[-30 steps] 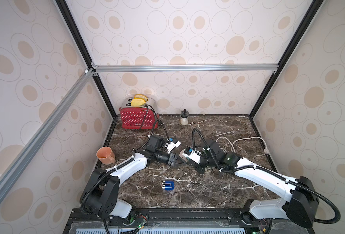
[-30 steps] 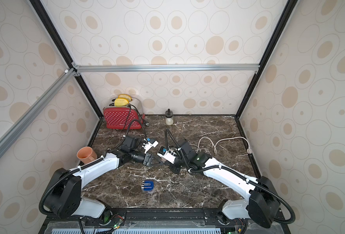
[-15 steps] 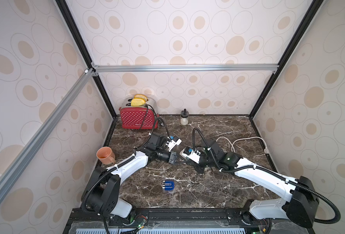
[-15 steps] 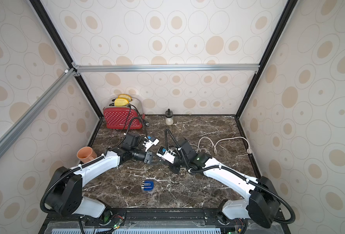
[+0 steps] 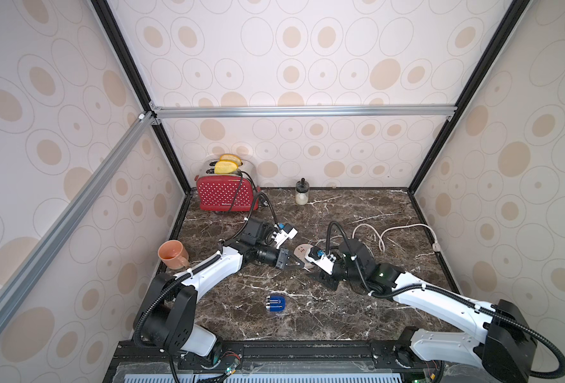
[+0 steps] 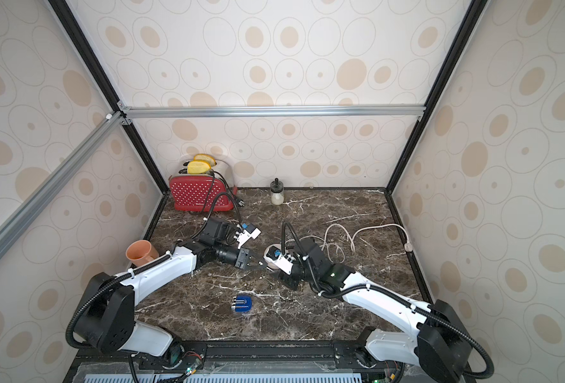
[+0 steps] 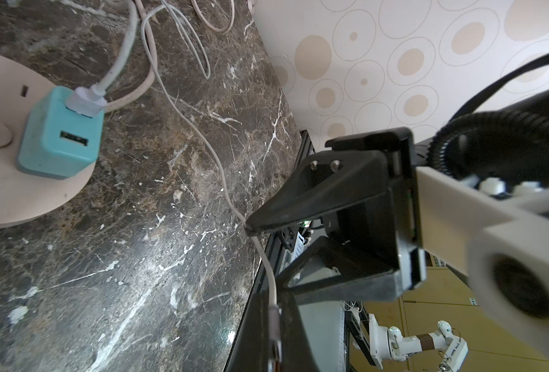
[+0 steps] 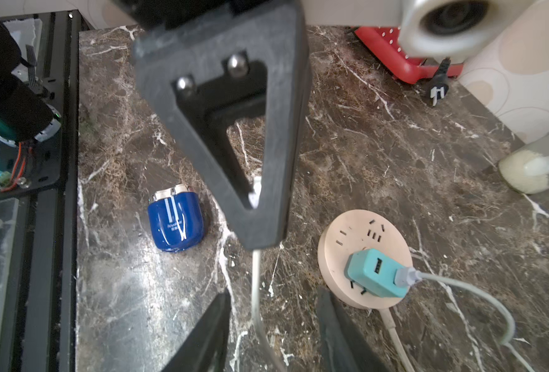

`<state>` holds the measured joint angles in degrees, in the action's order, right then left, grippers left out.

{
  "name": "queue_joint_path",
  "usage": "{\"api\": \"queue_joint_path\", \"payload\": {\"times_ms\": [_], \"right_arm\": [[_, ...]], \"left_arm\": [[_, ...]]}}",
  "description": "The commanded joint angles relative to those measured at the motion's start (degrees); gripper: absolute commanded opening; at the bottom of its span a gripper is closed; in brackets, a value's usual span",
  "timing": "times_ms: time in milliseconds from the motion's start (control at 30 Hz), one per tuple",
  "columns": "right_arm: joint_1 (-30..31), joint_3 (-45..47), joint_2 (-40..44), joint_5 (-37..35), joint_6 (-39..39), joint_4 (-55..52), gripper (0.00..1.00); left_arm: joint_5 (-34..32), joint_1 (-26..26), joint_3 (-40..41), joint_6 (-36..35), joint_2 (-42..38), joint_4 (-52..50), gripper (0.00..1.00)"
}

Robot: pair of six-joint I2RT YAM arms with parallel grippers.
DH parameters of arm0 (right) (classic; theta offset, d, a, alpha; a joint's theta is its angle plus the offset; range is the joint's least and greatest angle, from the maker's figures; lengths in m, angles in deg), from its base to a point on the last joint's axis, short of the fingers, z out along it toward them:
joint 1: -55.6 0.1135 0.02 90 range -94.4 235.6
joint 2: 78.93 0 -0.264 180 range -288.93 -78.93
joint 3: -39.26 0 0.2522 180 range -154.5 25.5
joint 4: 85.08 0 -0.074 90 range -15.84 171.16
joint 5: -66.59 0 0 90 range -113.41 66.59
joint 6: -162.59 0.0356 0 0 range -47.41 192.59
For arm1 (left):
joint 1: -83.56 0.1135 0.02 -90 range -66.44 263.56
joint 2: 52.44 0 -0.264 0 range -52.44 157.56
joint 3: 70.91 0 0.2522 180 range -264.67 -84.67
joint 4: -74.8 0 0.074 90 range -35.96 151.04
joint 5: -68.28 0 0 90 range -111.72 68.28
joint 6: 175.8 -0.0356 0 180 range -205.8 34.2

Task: Charge the electric shaver
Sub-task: Pick up the charging cable from the center of the board.

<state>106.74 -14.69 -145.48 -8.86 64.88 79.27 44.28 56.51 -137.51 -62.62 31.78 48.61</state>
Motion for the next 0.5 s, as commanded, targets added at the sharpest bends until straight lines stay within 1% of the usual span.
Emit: {"api": "queue_joint_path", "payload": {"times_ms": [0, 200, 467], "right_arm": [[-0.01, 4.03, 2.53, -1.53, -0.37, 12.04, 0.48], [-0.03, 8.34, 2.28, -2.15, -0.04, 23.32, 0.43], [0.0, 9.34, -0.01, -0.42, 1.36, 31.25, 0.36]], "left_arm": [[1.89, -0.13, -2.86, -1.57, 0.03, -1.18, 0.0], [2.94, -0.11, -3.59, -1.21, 0.75, -1.14, 0.0], [3.04, -0.12, -3.75, -1.02, 0.54, -1.61, 0.0]]}}
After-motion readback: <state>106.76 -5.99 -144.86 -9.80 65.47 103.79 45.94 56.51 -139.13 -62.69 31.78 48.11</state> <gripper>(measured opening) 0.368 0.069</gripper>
